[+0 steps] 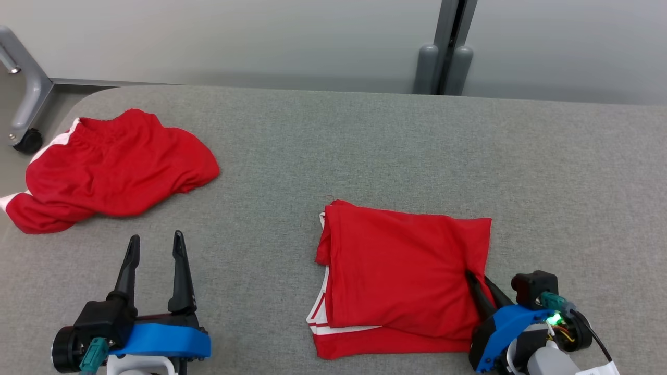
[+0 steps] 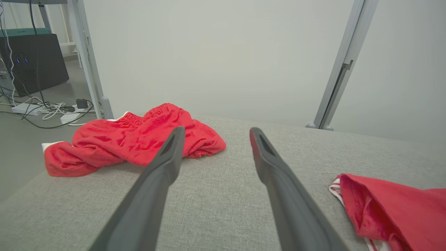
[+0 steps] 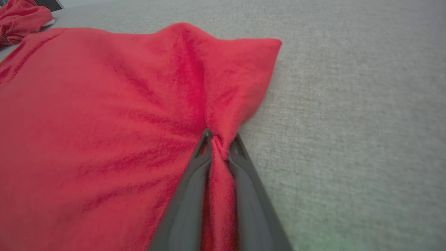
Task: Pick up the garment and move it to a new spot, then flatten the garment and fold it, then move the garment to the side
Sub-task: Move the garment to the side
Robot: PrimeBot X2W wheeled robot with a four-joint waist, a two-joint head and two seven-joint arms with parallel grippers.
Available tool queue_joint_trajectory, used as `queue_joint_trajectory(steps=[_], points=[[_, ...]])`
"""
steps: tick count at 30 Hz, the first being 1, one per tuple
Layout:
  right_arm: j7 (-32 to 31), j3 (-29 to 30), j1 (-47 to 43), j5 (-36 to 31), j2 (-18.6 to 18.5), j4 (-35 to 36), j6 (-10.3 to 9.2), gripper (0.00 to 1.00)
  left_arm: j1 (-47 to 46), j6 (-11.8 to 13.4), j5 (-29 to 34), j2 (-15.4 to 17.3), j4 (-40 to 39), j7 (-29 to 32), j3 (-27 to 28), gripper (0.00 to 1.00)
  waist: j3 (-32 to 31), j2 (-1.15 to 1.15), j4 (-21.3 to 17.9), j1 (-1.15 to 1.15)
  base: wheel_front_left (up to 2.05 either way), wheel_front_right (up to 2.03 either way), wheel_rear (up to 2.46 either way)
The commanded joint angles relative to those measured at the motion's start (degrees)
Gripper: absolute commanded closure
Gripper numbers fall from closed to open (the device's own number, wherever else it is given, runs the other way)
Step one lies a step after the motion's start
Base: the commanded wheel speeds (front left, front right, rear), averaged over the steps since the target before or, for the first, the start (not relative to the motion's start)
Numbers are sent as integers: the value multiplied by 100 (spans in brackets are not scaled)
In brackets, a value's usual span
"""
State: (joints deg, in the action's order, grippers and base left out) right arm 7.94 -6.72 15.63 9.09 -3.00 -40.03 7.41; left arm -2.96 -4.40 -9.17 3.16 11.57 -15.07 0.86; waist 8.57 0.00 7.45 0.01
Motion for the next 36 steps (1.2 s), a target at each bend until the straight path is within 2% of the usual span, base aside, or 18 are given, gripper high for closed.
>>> queue_joint_trajectory(steps=[1, 6, 12, 20, 26, 29, 36], points=[[47, 39, 134, -38, 16, -88, 13, 100, -114, 2, -32, -15, 17, -14, -17, 0, 10, 0, -49, -1, 0, 0, 0], [185, 396, 497, -246, -54, -57, 7, 100, -173, -13, -53, -21, -18, -14, -40, 0, 140, 0, -310, -1, 0, 0, 0], [172, 859, 859, -530, -394, 151, 8, 100, -363, -54, -19, -19, -96, -15, -81, 0, 421, 0, -736, -1, 0, 0, 0], [149, 1406, 1067, -591, -836, 544, 8, 100, -698, -125, 63, 21, -198, -14, -54, 0, 781, 0, -1204, -1, 0, 0, 0], [104, 1377, 1265, -675, -907, 797, 8, 100, -828, -151, 94, 51, -249, -14, -20, 0, 904, 0, -1310, -1, 0, 0, 0], [-22, 1174, 1525, -725, -933, 935, 8, 100, -880, -167, 114, 79, -325, -14, 17, 0, 1041, 0, -1360, -1, 0, 0, 0], [-383, 1084, 2403, -827, -1533, 997, 8, 100, -1171, -211, 171, 162, -577, -14, -42, 0, 1631, 0, -1332, -1, 0, 0, 0]])
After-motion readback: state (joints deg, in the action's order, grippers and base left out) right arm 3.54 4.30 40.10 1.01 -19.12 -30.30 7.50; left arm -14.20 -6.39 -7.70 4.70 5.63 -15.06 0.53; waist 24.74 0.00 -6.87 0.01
